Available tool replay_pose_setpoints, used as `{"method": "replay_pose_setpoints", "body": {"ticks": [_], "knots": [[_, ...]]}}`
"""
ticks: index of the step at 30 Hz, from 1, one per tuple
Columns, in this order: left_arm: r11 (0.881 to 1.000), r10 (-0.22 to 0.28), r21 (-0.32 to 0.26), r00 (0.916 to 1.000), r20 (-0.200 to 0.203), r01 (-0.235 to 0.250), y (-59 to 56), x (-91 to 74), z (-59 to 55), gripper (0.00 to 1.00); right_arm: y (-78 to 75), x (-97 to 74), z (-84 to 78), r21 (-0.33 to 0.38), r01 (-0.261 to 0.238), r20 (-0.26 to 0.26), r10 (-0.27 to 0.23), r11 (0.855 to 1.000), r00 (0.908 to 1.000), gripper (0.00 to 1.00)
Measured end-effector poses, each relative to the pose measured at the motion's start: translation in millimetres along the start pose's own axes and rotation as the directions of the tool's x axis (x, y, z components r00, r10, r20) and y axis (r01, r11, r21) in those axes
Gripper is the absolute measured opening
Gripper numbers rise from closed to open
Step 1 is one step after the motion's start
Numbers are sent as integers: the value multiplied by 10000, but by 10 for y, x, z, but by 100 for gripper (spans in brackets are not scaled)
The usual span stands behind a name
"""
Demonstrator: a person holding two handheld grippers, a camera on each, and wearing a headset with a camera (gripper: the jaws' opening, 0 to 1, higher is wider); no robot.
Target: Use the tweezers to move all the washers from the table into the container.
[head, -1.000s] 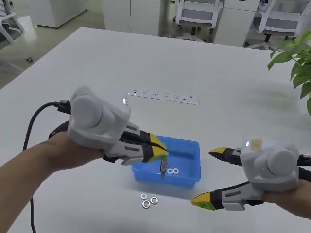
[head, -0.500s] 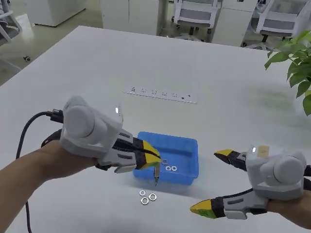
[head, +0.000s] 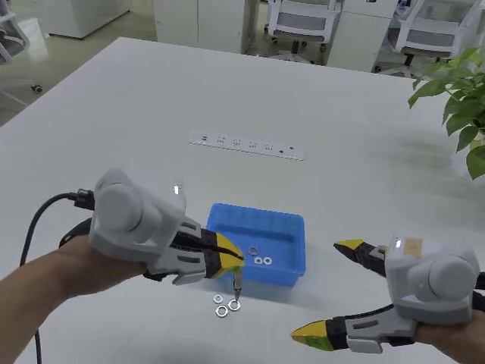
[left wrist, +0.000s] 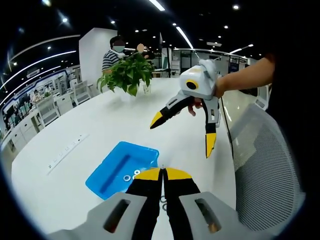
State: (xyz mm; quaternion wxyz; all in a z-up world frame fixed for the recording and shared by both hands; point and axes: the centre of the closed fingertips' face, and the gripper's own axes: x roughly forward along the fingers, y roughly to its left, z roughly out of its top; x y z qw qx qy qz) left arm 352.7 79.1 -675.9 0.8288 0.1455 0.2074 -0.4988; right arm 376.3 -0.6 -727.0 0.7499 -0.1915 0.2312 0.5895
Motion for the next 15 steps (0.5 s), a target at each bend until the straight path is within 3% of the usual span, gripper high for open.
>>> {"method": "replay_pose_setpoints", "body": {"ticks": [15], "knots": [[9998,-79,-166,9999,-132,77,-47,74,-118,4,91,10,-62,-115,-137,-294,134,9998,9995,99]]}}
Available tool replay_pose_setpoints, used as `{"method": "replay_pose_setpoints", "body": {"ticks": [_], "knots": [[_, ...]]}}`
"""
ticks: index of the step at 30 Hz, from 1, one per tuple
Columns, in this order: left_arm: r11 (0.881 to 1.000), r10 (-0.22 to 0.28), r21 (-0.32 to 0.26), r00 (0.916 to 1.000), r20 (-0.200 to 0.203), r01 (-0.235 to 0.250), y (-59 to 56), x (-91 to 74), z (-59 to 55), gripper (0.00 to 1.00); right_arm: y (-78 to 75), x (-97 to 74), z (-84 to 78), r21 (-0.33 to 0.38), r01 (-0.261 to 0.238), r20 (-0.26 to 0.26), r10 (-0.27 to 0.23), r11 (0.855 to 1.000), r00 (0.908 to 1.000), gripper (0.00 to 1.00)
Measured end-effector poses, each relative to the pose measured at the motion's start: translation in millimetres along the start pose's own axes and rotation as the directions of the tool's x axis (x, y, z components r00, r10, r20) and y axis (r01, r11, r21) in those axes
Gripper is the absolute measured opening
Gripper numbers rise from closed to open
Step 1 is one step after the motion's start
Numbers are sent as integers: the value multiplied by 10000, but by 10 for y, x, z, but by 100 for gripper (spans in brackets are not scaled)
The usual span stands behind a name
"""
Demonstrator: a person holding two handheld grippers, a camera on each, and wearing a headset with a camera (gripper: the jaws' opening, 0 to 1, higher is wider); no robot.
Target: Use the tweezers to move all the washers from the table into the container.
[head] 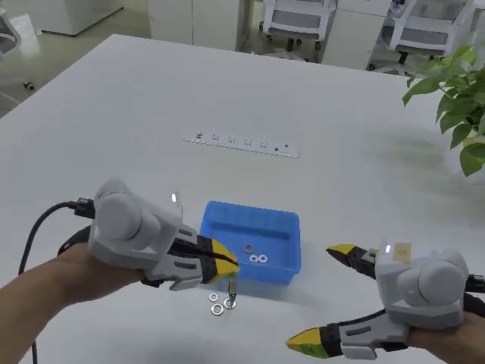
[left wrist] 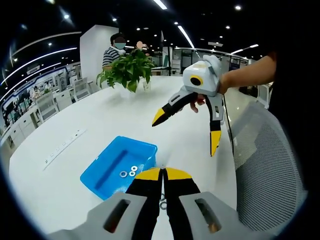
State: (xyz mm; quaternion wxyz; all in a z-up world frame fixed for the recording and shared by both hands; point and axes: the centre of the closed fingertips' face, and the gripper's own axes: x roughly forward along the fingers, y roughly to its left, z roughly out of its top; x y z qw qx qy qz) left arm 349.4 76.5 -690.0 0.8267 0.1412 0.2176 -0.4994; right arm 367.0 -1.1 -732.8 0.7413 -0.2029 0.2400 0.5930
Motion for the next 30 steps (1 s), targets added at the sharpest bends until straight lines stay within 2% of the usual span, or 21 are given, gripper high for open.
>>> {"method": "replay_pose_setpoints", "body": {"ticks": [7,16,23,30], "knots": [[10000,-20,7,10000,-76,20,-8,33,-51,5,15,-6,-6,-30,-64,-24,64,10000,10000,98],[9999,-125,-21,9999,23,125,-21,31,-16,5,38,26,16,-175,-219,-39,218,9996,9998,96],[9999,-101,60,9999,-70,101,-17,19,-31,5,102,112,87,-423,-602,47,605,9973,9982,89],[9998,-140,112,9999,-97,141,-24,28,-30,5,165,211,160,-1018,-1089,21,1097,9888,9940,81]]}}
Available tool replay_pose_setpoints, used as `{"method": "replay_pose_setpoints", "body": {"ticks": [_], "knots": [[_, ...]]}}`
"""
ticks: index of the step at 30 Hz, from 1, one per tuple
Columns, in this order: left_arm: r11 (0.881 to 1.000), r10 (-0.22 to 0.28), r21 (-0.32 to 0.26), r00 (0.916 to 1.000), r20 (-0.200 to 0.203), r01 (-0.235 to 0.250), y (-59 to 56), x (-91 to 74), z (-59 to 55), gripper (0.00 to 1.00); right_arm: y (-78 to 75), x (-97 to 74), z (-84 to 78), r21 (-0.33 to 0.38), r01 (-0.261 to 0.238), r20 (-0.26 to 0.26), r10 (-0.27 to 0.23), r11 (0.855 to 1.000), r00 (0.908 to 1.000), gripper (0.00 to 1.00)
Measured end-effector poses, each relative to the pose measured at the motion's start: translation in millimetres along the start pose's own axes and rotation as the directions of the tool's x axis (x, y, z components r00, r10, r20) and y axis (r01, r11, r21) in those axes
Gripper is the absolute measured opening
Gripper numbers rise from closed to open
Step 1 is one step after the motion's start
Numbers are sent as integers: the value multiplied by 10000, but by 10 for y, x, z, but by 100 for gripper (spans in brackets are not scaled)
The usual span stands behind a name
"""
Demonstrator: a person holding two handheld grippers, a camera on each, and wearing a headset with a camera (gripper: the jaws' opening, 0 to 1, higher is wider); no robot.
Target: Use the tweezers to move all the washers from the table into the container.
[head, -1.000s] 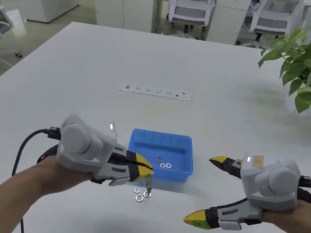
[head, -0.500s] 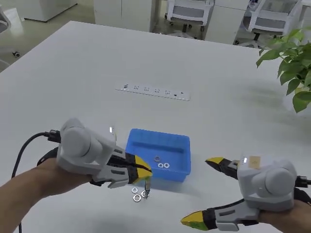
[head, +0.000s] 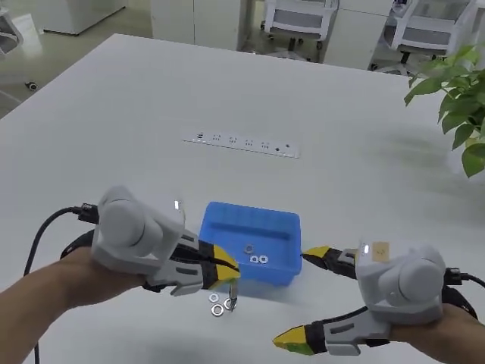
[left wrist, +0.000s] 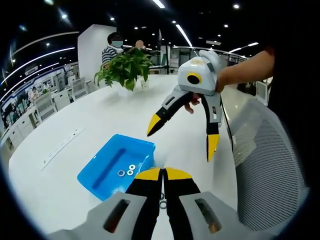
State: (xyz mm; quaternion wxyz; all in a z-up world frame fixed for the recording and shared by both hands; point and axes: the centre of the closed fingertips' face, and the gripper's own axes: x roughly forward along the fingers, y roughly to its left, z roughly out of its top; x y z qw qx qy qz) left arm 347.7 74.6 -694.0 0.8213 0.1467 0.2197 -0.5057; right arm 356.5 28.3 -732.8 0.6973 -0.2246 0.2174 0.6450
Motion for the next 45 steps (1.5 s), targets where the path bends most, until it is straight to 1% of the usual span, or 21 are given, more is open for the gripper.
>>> {"method": "replay_pose_setpoints", "body": {"ticks": [5,10,15,21,25,28,30,31,34,35,38,40,43,45], "knots": [[9999,-102,77,9999,-53,103,-10,8,2,5,18,74,49,-552,-384,-61,381,9977,9993,73],[9998,-154,107,9998,-121,155,-10,8,-4,5,72,157,68,-1014,-858,-185,843,9911,9963,63],[9998,-178,-3,9998,-115,178,-28,3,-18,5,143,261,67,-1391,-1355,-380,1315,9810,9906,56],[9998,-174,-8,9998,-109,174,-30,2,-24,5,181,358,83,-1638,-1764,-510,1702,9706,9841,50],[9998,-190,-7,9997,-119,190,-34,5,-24,5,206,421,97,-1864,-2091,-658,2002,9600,9776,45],[9997,-226,-35,9997,-120,226,-34,7,-23,5,205,469,118,-2050,-2246,-755,2134,9526,9740,41],[9996,-267,-52,9996,-125,266,-39,9,-20,5,212,501,132,-2146,-2399,-848,2266,9468,9703,36],[9996,-270,-66,9996,-126,269,-36,10,-20,5,221,521,137,-2226,-2504,-901,2359,9422,9676,33],[9996,-282,-65,9995,-152,281,-29,8,-21,5,233,571,144,-2408,-2702,-1047,2518,9322,9621,31],[9996,-287,-78,9995,-159,286,-25,7,-22,5,239,589,139,-2523,-2803,-1145,2590,9262,9591,30],[9995,-306,-88,9994,-173,304,-21,6,-23,5,253,630,133,-2670,-2989,-1325,2723,9162,9530,28],[9994,-340,-94,9993,-182,338,-28,8,-20,5,262,649,135,-2860,-3103,-1426,2800,9066,9494,25],[9992,-391,-101,9991,-182,389,-37,14,-19,5,265,688,137,-2973,-3203,-1499,2873,8995,9460,21],[9992,-404,-78,9990,-206,403,-35,17,-19,5,275,712,123,-3088,-3315,-1642,2933,8915,9418,19]]}}
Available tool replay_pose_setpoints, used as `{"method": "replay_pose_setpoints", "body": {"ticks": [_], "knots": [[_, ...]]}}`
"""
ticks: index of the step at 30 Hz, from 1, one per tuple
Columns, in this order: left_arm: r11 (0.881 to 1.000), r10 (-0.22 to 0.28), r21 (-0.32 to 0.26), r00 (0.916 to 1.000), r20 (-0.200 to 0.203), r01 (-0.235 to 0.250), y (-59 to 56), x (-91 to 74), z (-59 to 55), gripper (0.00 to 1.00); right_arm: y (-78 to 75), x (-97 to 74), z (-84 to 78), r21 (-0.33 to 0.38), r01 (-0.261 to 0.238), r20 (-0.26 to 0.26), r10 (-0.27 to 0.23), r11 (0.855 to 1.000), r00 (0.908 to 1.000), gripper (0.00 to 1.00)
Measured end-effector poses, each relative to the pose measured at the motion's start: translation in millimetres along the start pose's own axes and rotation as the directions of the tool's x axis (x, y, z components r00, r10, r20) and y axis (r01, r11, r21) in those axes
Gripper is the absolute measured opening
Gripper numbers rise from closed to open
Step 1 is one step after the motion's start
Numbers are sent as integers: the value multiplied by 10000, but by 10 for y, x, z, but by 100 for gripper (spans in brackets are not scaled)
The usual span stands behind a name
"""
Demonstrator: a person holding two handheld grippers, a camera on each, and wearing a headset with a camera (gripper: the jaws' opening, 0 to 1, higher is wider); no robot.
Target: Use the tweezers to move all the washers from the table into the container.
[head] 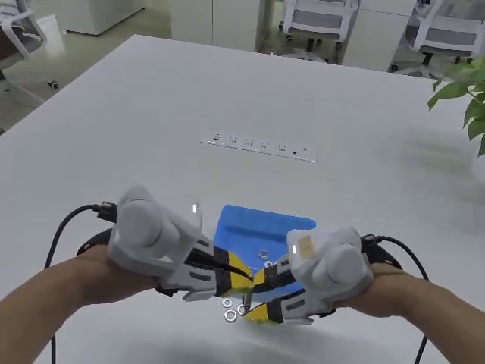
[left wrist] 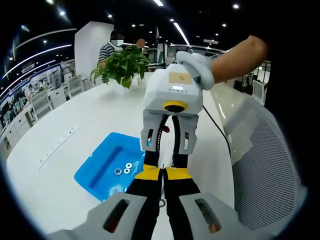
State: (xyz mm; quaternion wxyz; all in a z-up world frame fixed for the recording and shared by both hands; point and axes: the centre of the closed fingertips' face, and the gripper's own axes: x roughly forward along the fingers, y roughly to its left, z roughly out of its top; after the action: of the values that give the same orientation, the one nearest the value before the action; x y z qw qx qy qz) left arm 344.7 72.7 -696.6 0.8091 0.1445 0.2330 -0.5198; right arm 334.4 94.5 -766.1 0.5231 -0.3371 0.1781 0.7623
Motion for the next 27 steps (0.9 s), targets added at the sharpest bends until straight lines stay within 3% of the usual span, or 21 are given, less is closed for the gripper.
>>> {"method": "replay_pose_setpoints", "body": {"ticks": [6,27], "knots": [[10000,-83,39,9999,-62,83,-6,8,-2,5,-22,48,-22,-327,-86,-242,78,9994,9997,11],[9998,-10,180,9997,-248,14,-20,10,7,5,-12,38,-30,-149,-208,-361,203,9997,9991,8]]}}
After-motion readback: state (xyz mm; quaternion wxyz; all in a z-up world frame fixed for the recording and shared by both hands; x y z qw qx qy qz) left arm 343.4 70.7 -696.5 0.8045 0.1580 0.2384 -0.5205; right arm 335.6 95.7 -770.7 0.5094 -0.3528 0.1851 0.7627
